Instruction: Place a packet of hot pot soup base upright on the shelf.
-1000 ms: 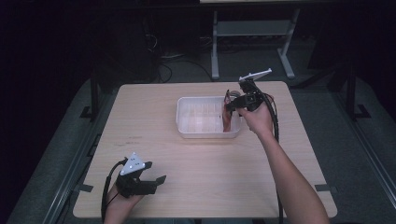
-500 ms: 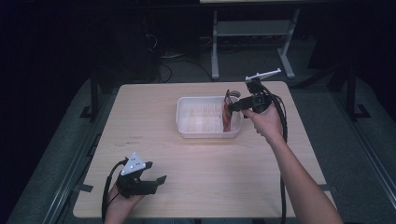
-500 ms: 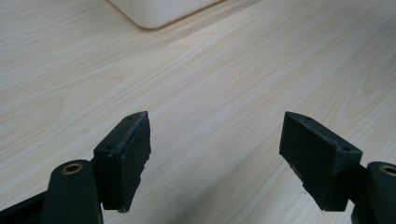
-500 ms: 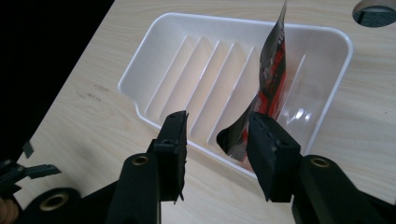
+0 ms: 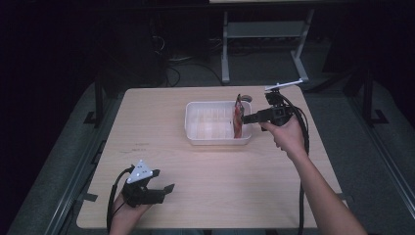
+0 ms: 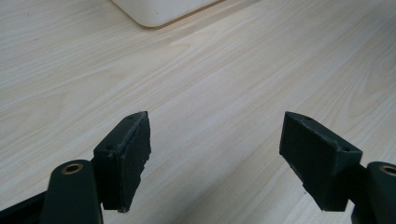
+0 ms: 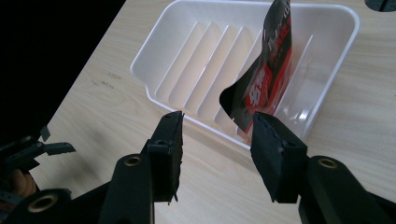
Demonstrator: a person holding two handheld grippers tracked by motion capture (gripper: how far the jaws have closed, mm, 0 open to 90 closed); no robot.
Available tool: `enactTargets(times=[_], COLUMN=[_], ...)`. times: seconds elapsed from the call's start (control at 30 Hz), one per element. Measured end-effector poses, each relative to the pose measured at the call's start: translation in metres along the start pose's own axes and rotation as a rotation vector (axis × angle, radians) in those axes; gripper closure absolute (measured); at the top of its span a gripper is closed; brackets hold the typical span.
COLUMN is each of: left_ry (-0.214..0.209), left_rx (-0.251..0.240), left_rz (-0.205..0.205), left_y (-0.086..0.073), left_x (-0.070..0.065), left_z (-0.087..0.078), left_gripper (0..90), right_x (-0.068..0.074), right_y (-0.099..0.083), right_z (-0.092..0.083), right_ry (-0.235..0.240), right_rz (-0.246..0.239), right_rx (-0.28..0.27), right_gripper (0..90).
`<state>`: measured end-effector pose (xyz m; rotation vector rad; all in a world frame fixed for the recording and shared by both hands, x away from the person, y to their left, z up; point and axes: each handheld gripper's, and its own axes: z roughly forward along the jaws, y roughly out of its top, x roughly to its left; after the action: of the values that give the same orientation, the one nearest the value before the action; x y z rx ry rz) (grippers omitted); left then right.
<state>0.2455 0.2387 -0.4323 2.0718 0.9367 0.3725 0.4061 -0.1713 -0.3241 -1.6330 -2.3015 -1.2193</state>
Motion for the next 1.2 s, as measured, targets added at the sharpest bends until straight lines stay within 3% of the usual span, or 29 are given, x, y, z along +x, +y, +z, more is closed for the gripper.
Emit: enactTargets(times=[0.57, 1.2], left_ry=[0.000, 0.000], left_rx=[0.008, 0.009], left_rz=[0.005, 0.005], left_y=[0.000, 0.000], left_x=[0.001, 0.000], left_z=[0.000, 0.001], left_gripper=[24.2, 24.2], right_x=[-0.014, -0.022], right_y=[-0.030, -0.069], right_z=[-0.011, -0.017], right_ry=[0.049, 0.069], right_rz=[0.000, -0.011], right_rx=[-0.015, -0.029], right_gripper=[50.9, 49.8])
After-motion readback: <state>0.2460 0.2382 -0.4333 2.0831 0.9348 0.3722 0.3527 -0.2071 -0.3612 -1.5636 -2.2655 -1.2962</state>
